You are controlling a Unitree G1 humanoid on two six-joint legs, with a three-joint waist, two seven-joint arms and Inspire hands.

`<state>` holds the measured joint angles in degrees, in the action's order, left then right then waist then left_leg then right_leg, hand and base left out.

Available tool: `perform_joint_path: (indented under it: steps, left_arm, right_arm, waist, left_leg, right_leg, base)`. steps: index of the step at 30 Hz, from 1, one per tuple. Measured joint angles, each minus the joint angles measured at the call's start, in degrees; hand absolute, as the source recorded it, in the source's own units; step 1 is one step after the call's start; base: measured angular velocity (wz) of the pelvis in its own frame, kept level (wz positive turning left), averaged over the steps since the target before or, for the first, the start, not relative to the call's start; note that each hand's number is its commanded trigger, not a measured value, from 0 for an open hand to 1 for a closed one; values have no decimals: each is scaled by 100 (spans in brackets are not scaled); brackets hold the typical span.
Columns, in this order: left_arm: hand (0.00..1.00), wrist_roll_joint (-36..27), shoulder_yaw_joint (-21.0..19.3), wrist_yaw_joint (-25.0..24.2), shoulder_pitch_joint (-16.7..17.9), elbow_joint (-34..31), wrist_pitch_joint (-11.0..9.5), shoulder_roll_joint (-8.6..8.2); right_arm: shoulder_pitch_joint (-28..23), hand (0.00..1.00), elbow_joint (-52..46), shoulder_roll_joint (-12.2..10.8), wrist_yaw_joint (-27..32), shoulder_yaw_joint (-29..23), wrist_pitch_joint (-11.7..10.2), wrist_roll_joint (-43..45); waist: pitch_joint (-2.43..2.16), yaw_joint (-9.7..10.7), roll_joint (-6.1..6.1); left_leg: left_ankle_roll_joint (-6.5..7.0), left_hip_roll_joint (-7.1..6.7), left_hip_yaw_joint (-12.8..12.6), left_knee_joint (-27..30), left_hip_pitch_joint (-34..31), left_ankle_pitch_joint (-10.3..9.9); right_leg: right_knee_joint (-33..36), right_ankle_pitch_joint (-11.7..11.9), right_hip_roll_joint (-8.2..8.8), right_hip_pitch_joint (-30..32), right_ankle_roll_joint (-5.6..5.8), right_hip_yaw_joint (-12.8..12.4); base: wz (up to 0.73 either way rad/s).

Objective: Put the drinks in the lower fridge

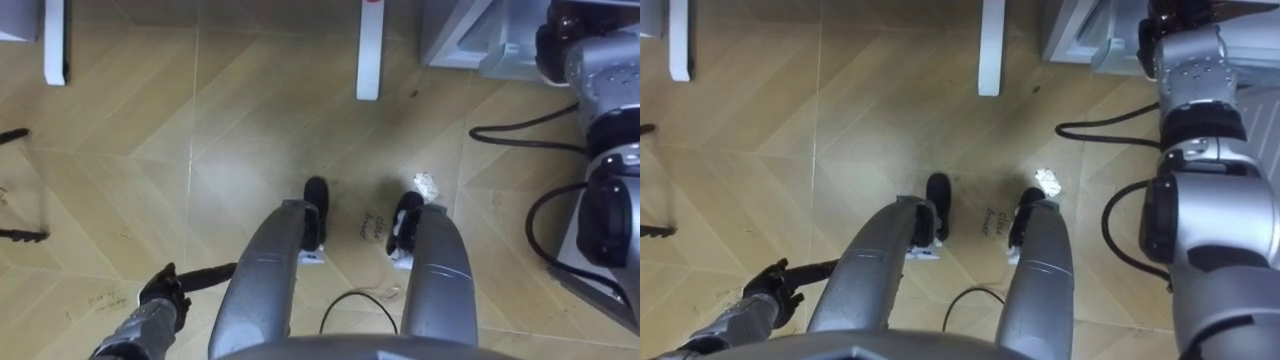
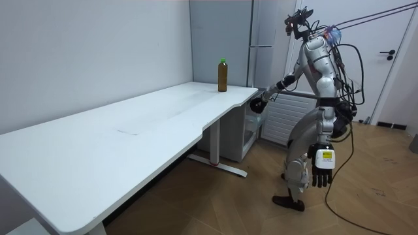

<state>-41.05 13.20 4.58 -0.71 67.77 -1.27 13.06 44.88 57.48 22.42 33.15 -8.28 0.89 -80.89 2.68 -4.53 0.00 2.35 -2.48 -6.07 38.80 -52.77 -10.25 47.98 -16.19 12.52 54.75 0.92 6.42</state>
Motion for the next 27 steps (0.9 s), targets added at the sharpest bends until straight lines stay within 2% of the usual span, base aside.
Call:
perform_joint_path:
  steps: [4,6,8,9,10,16,23,27]
  left_arm:
    - [0,3,4,0,105,1,1,58]
    - [0,5,4,0,130,0,4,75]
    - [0,5,6,0,137,-3,5,77]
    - [0,5,23,0,137,-10,6,77]
    - [0,5,34,0,137,-12,7,77]
    - [0,34,130,0,137,-21,7,83]
    - [0,20,278,-9,145,-40,27,113]
    - [0,7,339,-6,147,-40,84,114]
  right_arm:
    - [-1,100,1,53,116,-2,0,0]
    - [-1,92,13,97,187,-2,0,2]
    - [-1,23,15,105,195,-17,-1,2]
    - [-1,3,18,105,197,-41,-1,1]
    - [-1,0,18,105,200,-45,-1,1]
    - [2,0,29,160,192,-37,-30,41]
    - [15,0,31,481,186,-24,-173,54]
    - [10,0,39,486,183,32,-216,72]
  waist:
    - [0,-7,1]
    - [-1,-22,2]
    - [-1,-45,3]
    - [-2,-50,3]
    - [-2,-53,4]
    - [-7,-66,12]
    - [-13,-76,21]
    - [-16,-85,28]
  left_leg:
    - [2,6,1,10,-16,-1]
    - [2,9,8,23,-32,-1]
    - [4,17,25,50,-51,-3]
    - [7,28,26,62,-62,-5]
    - [8,31,26,64,-64,-6]
    - [7,56,18,68,-63,-5]
    - [7,74,14,80,-29,-5]
    - [6,82,7,73,-15,-5]
  right_leg:
    - [0,-1,0,0,2,15]
    - [0,-2,-2,2,4,26]
    - [-7,-2,-22,2,10,26]
    - [-13,1,-32,3,14,29]
    - [-16,4,-36,3,15,30]
    - [-27,19,-58,2,7,34]
    - [-27,22,-65,-47,1,50]
    - [-36,31,-79,-47,-6,33]
  base:
    - [0]
    - [0]
    - [0]
    - [0]
    - [0]
    - [0]
    - [0]
    - [-1]
